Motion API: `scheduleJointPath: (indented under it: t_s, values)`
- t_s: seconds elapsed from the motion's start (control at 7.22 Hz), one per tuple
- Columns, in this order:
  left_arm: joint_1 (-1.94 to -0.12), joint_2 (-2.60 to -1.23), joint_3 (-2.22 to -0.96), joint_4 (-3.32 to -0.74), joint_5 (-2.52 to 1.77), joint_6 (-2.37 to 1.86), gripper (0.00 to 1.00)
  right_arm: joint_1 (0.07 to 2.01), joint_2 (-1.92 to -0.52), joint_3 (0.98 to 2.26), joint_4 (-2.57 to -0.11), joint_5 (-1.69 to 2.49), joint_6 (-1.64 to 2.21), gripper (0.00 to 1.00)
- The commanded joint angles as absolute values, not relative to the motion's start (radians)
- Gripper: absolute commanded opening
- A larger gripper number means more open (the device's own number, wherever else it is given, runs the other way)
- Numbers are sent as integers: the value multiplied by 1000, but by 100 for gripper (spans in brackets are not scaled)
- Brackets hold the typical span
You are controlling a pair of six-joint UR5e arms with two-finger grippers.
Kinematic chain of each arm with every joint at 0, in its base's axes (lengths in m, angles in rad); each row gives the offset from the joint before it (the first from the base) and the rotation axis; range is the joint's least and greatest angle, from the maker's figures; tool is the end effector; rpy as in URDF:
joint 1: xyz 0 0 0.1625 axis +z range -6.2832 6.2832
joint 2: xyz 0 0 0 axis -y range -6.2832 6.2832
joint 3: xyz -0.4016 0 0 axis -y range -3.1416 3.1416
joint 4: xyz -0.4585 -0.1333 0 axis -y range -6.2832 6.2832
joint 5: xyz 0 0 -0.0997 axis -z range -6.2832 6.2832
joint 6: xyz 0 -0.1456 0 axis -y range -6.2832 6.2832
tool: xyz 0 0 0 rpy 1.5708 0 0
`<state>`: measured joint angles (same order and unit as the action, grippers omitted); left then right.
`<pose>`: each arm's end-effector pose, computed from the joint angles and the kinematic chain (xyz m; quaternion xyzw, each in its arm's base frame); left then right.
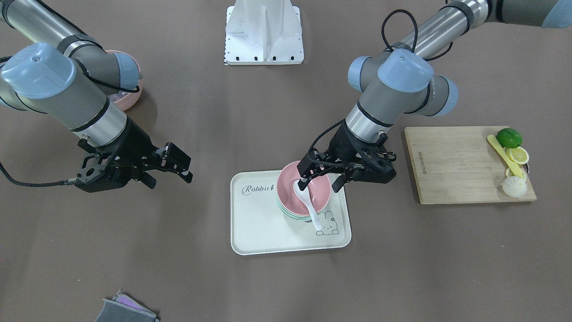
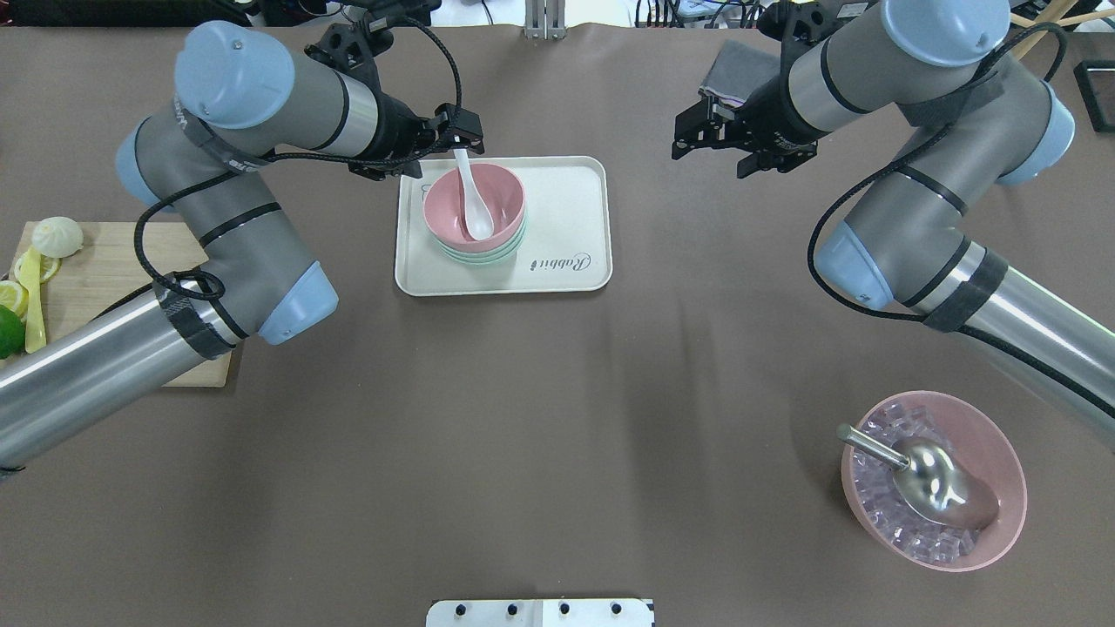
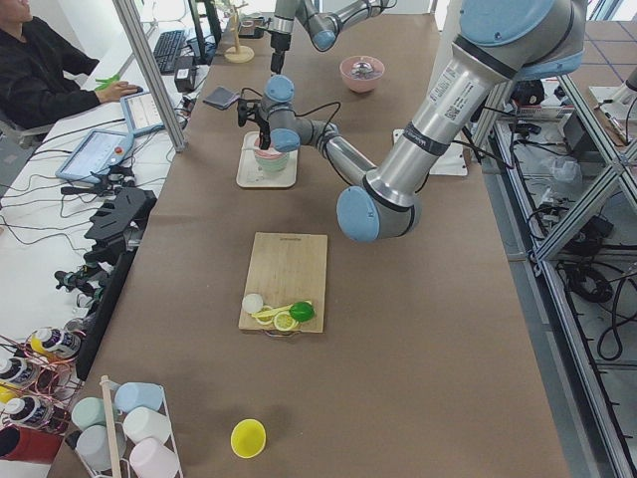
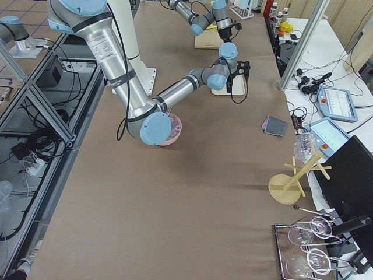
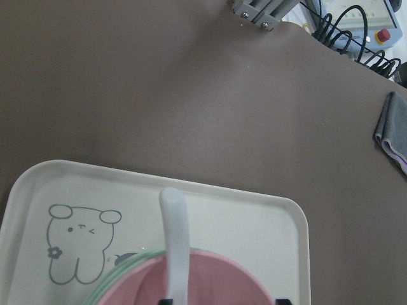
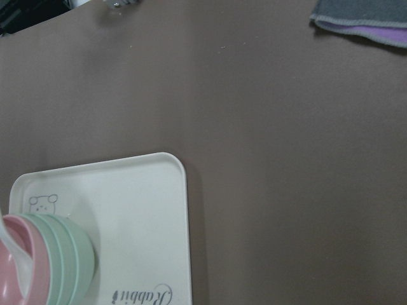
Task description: Stack pink bowl on green and place spoon
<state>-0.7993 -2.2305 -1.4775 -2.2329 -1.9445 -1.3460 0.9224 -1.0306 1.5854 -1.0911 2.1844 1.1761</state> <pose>0.4963 -0.6252 0.1854 0.1451 0.5681 -0.1248 0.8004 -0.4132 -0.6273 0.2405 0.0809 -0.5335 0.0719 0.8389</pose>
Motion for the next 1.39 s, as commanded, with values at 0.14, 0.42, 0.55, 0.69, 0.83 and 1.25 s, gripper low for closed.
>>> scheduleJointPath:
  t_s: [0.14, 0.42, 0.55, 0.69, 0.83, 1.25]
  values:
    - [-915, -2033, -1729, -1990, -1951, -946, 98, 1034, -1185, 1742, -1322, 2221, 784, 100]
    - [-1076, -1930, -1760, -1957, -2094, -713, 98, 1188, -1310, 1737, -1321, 2317, 561, 100]
    - [-1173, -1860, -1756, -1957, -2153, -589, 98, 1280, -1386, 1730, -1321, 2327, 420, 100]
    - [-1246, -1776, -1752, -1968, -2167, -509, 98, 1358, -1447, 1695, -1318, 2321, 255, 100]
    - [-1293, -1743, -1735, -1970, -2168, -500, 98, 1434, -1466, 1621, -1315, 2325, 138, 100]
    - [-1339, -1695, -1686, -1988, -2171, -499, 98, 1485, -1506, 1574, -1319, 2312, 126, 100]
